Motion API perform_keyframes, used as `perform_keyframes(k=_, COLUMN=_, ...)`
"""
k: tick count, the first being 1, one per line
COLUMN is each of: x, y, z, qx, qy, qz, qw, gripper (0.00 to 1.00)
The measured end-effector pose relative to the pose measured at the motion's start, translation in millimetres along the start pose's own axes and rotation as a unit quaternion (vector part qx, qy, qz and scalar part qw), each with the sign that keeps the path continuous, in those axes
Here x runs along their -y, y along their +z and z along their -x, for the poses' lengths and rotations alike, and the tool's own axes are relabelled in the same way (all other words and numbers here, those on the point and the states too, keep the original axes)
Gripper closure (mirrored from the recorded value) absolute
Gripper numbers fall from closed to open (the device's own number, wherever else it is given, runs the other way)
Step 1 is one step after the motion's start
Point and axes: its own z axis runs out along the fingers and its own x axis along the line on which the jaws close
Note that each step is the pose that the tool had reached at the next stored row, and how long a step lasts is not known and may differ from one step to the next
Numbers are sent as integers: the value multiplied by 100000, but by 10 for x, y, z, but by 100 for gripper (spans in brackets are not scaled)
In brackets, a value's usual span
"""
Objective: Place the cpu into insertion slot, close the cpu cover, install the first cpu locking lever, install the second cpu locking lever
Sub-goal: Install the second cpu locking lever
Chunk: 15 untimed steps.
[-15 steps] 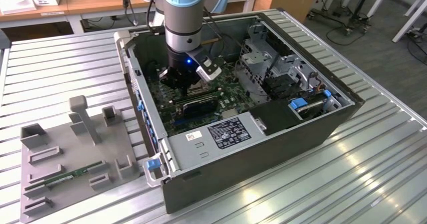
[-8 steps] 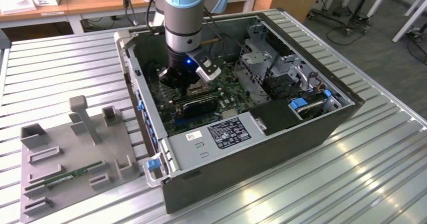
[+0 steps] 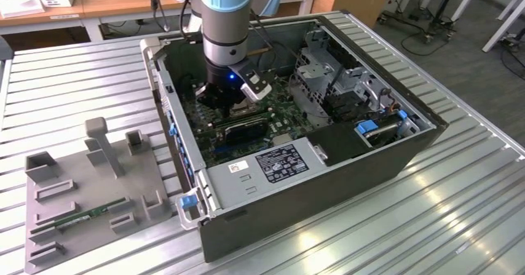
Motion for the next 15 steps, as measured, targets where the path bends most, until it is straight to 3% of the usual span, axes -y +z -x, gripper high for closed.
perform_keyframes(k=15, x=4, y=23, z=-41, qx=-15, qy=-1, qz=-60, qw=100000, gripper=89)
